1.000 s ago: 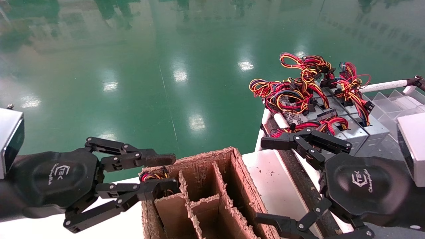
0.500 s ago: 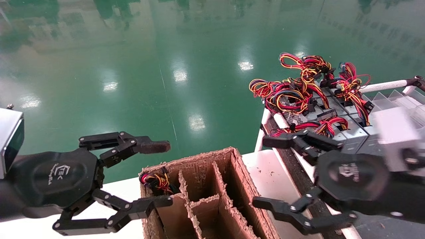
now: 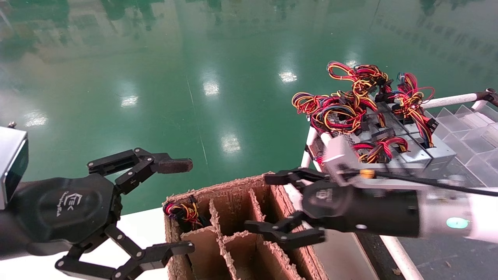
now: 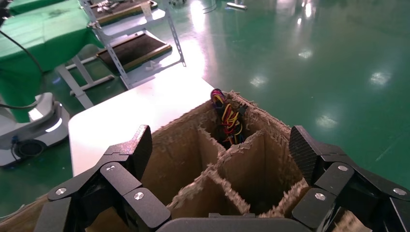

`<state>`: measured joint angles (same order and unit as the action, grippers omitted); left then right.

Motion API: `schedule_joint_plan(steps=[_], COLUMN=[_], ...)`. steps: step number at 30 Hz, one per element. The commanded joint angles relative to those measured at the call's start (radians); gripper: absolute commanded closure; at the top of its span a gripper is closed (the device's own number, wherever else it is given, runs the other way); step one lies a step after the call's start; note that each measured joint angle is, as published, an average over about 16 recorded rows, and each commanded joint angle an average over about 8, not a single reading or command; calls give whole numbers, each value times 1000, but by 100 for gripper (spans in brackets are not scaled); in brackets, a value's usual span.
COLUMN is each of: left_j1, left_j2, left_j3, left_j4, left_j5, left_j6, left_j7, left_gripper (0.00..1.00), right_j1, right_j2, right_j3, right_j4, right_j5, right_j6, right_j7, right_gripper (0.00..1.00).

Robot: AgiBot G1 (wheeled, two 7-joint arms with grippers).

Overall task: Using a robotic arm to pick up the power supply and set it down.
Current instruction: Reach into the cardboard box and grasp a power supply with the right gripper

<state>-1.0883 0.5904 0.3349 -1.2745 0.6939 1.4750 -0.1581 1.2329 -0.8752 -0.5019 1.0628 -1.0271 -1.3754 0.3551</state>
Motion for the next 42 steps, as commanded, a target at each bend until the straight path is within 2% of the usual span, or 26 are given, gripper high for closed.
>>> schedule_joint_plan(steps=[1, 3, 5, 11, 12, 13, 28, 34, 42], left_j1=[0, 0, 0, 0, 0, 0, 0, 0, 0], left_j2=[0, 0, 0, 0, 0, 0, 0, 0, 0], left_j3=[0, 0, 0, 0, 0, 0, 1, 1, 1], left_j4=[0, 0, 0, 0, 0, 0, 0, 0, 0], left_j5=[0, 0, 0, 0, 0, 0, 0, -1, -1], left_j6=[0, 0, 0, 0, 0, 0, 0, 0, 0], left_j7=[0, 0, 0, 0, 0, 0, 0, 0, 0], left_gripper=[0, 0, 0, 0, 0, 0, 0, 0, 0], right_j1=[8, 20, 34, 79, 85, 92, 159, 174, 176], right_j2=[-37, -76, -113, -214, -229, -245, -432, -465, -477], right_j3=[-17, -32, -48, -91, -97, -103, -146, -155, -176], right_j4=[-20, -52, -87, -204, -224, -245, -550, -624, -661], right_j5=[-27, -40, -52, -95, -102, -108, -156, -158, -139], right_j6=[18, 17, 10, -2, -3, -3, 27, 39, 67], right_j7=[-8, -16, -27, -60, -64, -69, -154, -206, -245], right_gripper=[0, 0, 11, 84, 93, 98, 100, 100, 100])
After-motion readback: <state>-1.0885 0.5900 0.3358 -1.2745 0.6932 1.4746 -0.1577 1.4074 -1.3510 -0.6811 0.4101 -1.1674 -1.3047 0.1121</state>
